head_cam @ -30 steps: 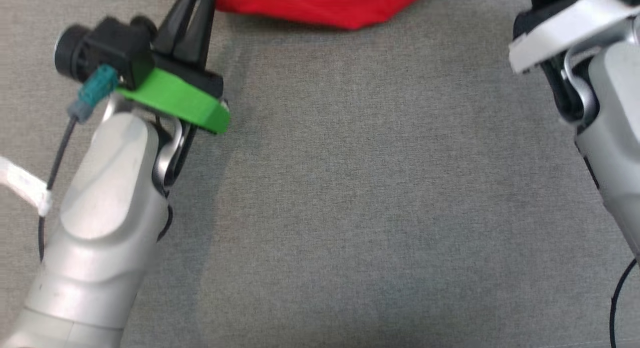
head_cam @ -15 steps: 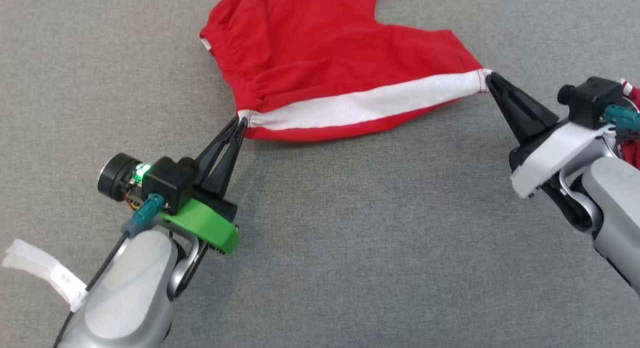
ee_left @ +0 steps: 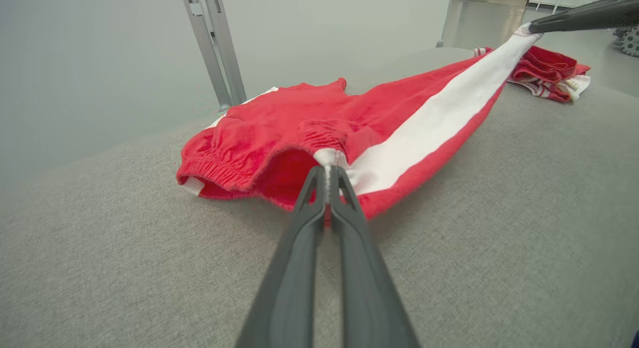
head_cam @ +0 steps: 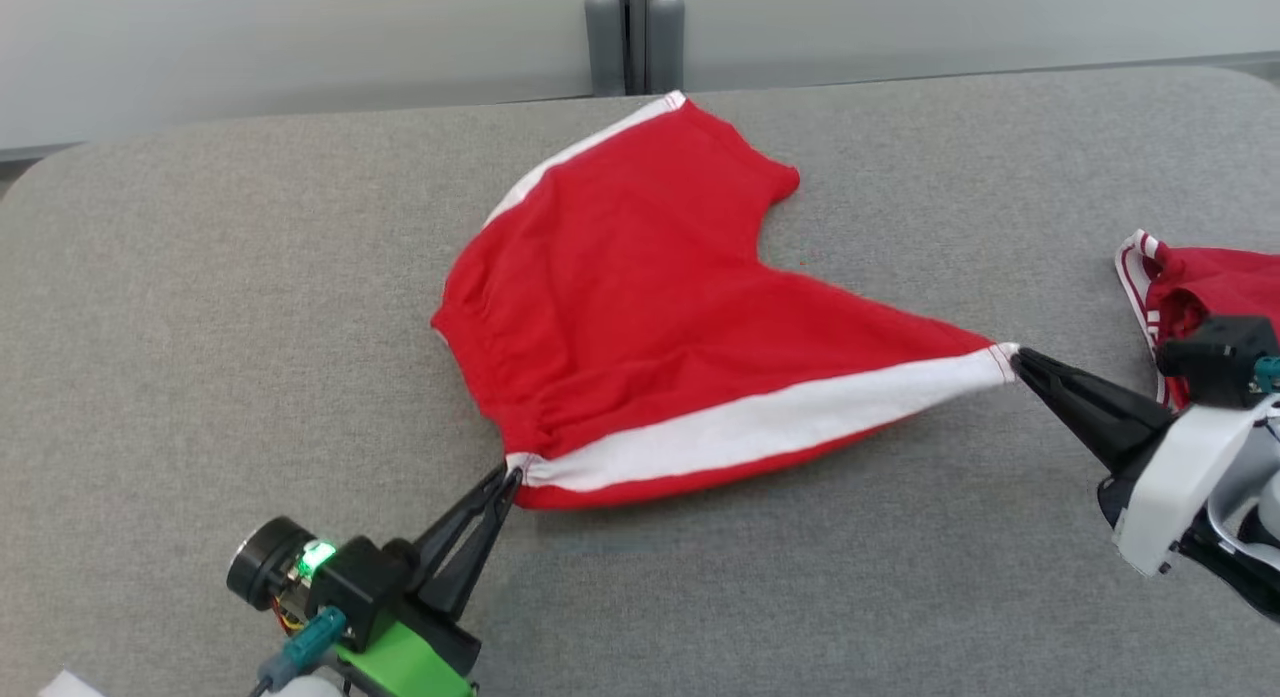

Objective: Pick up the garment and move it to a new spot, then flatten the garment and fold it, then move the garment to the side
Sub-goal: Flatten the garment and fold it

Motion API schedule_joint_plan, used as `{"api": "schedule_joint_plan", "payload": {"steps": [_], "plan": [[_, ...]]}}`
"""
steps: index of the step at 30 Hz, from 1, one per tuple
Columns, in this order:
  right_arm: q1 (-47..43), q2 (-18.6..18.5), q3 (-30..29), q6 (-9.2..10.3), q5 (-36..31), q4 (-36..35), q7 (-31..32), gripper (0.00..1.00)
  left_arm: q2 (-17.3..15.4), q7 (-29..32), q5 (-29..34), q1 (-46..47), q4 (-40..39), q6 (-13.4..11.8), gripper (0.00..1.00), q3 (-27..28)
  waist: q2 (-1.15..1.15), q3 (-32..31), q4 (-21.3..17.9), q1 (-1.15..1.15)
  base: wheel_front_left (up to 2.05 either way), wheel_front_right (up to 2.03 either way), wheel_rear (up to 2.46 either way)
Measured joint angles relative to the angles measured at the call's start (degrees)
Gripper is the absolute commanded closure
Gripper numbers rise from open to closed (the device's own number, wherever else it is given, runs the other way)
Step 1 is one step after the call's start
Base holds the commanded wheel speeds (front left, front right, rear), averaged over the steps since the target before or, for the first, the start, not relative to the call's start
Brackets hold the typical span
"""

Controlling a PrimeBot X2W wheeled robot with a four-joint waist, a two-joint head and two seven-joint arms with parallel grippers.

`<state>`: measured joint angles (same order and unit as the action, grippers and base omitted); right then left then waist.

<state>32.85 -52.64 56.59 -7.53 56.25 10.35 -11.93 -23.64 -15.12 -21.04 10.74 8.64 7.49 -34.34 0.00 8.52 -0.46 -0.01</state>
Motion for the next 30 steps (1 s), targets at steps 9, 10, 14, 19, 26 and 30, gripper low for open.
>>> {"api": "schedule_joint_plan", "payload": {"steps": [9, 10, 14, 19, 26, 30], "plan": [[-1.87, -9.27, -2.37, 0.0, 1.88, -8.49, 1.25, 1.0, -2.27, 0.0, 0.7, -5.25, -8.71, 0.0, 1.0, 2.35, 0.0, -0.84, -0.31, 0.0, 0.0, 0.0, 0.0], [-1.44, -9.65, -3.15, 0.0, 1.66, -8.55, 1.29, 1.0, -2.08, 0.0, 1.01, -5.08, -8.82, 0.0, 1.0, 2.86, 0.0, -0.54, -0.08, 0.0, 0.0, 0.0, 0.0], [2.49, -9.78, -5.24, 0.0, -0.93, -8.48, 3.35, 1.0, 0.22, 0.0, 2.25, -1.19, -8.78, 0.0, 1.0, 3.35, 0.0, 1.03, 1.2, 0.0, 0.0, 0.0, 0.0], [11.49, -8.08, -6.62, 0.0, -4.67, -8.13, 8.03, 1.0, 3.79, 0.0, 3.19, 5.19, -7.16, 0.0, 1.0, 4.13, 0.0, 4.11, 3.41, 0.0, 0.0, 0.0, 0.0], [27.33, -2.4, -3.16, 0.0, -9.92, -1.51, 14.1, 1.0, 8.46, 0.0, 3.63, 13.72, -2.34, 0.0, 1.0, 4.54, 0.0, 9.94, 7.32, 0.0, 0.0, 0.0, 0.0], [34.04, 0.15, 0.57, 0.0, -10.91, 3.44, 15.91, 1.0, 10.73, 0.0, 3.64, 17.65, 1.33, 0.0, 1.0, 4.22, 0.0, 12.52, 10.0, 0.0, 0.0, 0.0, 0.0]]}}
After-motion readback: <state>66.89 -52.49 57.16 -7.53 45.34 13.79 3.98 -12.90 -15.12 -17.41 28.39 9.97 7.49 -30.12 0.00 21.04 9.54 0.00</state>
